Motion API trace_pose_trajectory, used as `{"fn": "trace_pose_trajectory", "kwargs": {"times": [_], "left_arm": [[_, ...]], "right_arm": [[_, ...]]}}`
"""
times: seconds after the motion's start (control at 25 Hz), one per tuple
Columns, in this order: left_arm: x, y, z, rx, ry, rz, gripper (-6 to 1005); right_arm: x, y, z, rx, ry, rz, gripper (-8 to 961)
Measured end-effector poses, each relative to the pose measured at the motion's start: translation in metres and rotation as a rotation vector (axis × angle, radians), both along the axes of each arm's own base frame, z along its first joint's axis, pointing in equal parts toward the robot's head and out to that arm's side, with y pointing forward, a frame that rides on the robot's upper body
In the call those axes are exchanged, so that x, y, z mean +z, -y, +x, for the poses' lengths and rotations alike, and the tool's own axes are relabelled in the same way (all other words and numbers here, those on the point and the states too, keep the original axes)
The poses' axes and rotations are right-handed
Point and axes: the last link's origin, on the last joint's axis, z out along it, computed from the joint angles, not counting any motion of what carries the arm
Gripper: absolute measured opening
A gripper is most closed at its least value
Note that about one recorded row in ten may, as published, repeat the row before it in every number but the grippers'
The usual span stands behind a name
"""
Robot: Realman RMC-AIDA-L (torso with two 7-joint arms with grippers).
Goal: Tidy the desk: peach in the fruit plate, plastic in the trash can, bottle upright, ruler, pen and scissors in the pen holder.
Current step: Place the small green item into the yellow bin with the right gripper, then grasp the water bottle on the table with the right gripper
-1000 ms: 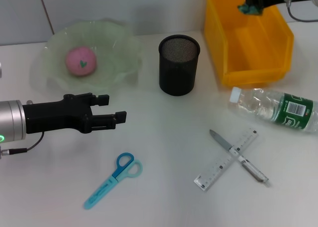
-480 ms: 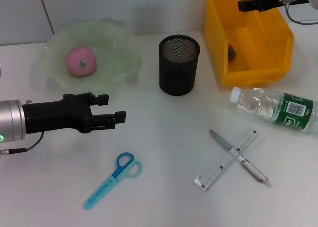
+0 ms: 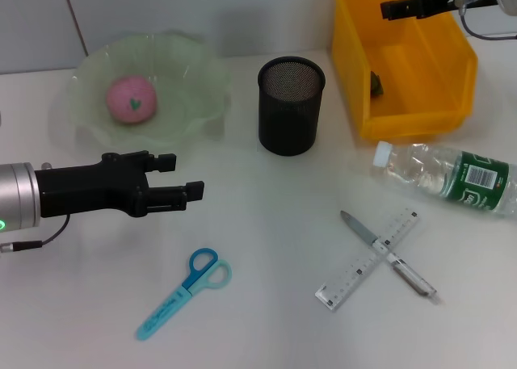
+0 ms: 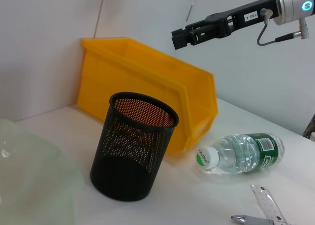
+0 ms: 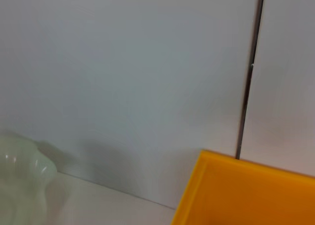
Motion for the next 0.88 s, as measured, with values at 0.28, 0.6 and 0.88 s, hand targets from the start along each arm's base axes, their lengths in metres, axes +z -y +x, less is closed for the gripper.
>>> {"fn": "trace_pose_trajectory", "kwargs": {"times": [0.28, 0.6, 0.88], "left_arm": [[0.0, 0.0, 0.0, -0.002, 0.001, -0.002, 816], [0.0, 0.0, 0.001, -0.005, 0.002, -0.003, 816], [0.001, 0.0, 0.001, -0.006, 0.002, -0.003, 816]], "right_arm": [[0.003, 0.009, -0.019, 0.075, -0.121, -0.034, 769], [0.01, 0.048, -0.046, 0.246, -0.259, -0.233, 768], [0.006, 0.074, -0.033, 0.219, -0.146, -0.452, 767]]}}
